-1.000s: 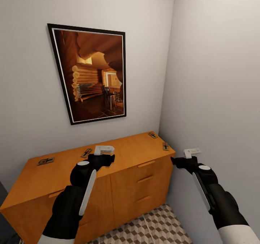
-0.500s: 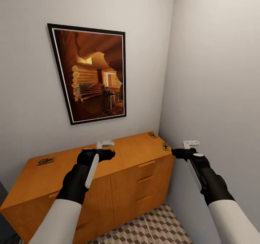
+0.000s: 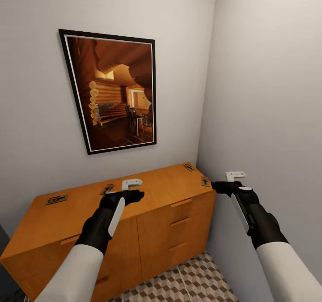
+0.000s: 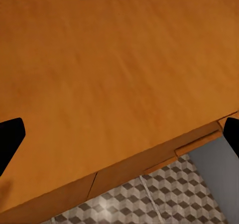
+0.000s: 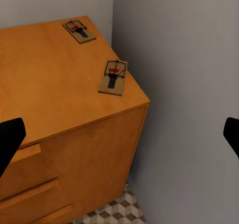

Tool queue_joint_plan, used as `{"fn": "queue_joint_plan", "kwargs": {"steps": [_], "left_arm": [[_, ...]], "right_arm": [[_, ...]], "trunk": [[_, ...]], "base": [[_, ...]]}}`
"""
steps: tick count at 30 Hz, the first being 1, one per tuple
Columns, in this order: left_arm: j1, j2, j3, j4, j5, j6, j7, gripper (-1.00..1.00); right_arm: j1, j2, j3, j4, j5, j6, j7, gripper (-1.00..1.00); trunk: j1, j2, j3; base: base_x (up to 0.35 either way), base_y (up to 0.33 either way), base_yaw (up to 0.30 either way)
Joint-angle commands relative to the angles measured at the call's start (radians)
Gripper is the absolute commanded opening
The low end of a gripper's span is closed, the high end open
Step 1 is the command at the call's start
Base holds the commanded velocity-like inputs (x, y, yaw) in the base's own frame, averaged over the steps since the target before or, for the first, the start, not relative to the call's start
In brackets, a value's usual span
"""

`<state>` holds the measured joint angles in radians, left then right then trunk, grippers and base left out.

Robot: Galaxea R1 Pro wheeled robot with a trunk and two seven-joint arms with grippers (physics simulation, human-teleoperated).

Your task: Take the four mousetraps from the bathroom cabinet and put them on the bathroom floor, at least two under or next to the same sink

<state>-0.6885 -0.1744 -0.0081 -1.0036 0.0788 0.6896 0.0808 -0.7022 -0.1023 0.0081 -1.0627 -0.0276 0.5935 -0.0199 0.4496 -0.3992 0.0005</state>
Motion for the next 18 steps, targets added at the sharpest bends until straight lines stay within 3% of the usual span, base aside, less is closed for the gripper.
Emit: {"fn": "queue_joint_plan", "kwargs": {"steps": [1, 12, 18], "left_arm": [[0.0, 0.0, 0.0, 0.004, 0.009, -0.003, 0.008, 1.0], [0.0, 0.0, -0.002, 0.023, 0.01, -0.028, -0.002, 1.0], [0.0, 0.0, -0.006, 0.023, 0.009, -0.026, -0.002, 1.0]], "right_arm": [[0.0, 0.0, 0.001, -0.001, -0.003, 0.005, -0.002, 1.0], [-0.001, 0.004, 0.005, -0.008, -0.02, 0.009, 0.0, 1.0], [-0.073, 0.006, 0.005, -0.033, -0.028, 0.11, -0.005, 1.0]], "trunk": [[0.0, -0.001, 0.0], [0.0, -0.001, 0.0], [0.0, -0.001, 0.0]], "base": [[0.0, 0.0, 0.0], [0.0, 0.0, 0.0], [0.0, 0.0, 0.0]]}}
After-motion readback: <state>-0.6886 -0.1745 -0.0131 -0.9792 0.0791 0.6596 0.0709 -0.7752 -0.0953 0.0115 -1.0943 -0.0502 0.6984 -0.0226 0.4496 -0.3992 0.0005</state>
